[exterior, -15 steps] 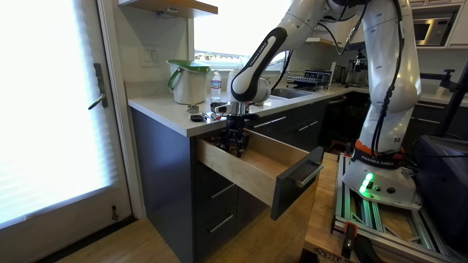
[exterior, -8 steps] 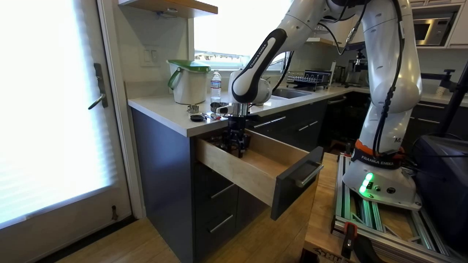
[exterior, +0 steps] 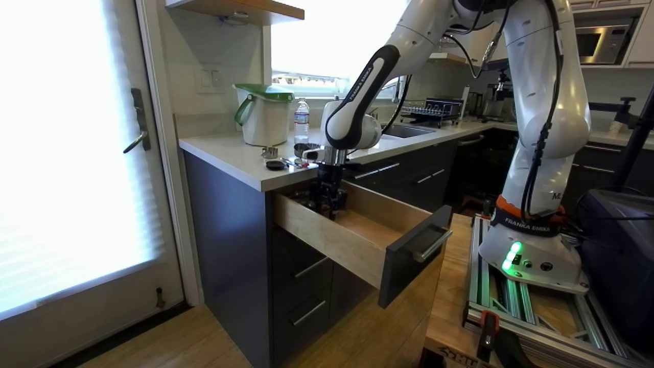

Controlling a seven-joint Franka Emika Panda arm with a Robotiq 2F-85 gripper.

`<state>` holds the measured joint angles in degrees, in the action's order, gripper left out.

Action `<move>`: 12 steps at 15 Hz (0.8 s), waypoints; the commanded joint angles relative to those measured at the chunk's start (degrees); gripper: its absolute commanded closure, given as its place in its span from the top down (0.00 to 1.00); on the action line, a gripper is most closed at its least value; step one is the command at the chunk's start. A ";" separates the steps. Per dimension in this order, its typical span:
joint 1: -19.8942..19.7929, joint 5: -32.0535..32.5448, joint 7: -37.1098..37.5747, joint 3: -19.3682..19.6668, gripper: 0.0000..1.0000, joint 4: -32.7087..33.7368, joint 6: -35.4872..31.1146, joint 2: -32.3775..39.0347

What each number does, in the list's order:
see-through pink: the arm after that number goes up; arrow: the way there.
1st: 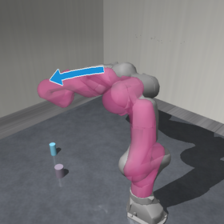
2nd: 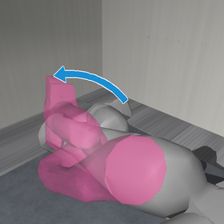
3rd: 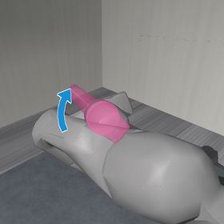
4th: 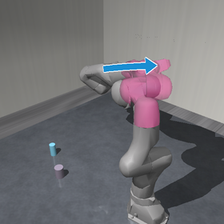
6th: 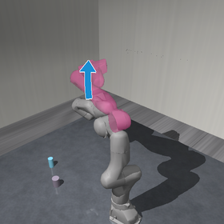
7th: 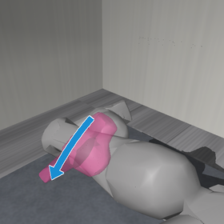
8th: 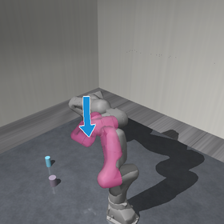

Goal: Pick up the silver and red measuring spoon from the open drawer and put it on the kitchen counter

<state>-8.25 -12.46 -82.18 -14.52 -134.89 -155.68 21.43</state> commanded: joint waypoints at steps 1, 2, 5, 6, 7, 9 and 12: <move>0.77 1.71 1.96 1.44 0.66 0.47 -4.75 2.87; 0.97 2.47 2.89 1.58 0.65 0.57 -5.67 3.17; 1.48 4.60 5.44 1.91 0.67 0.89 -6.87 3.70; 1.81 5.68 6.51 2.26 0.66 0.88 -7.05 3.73; 1.84 6.53 7.23 2.36 0.66 0.96 -6.80 3.80; 1.71 8.04 8.28 2.30 0.66 1.59 -4.69 4.20; 0.50 8.01 7.31 0.53 0.63 2.07 -2.28 4.40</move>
<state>-7.01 -5.81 -74.16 -13.33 -134.93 -160.65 23.23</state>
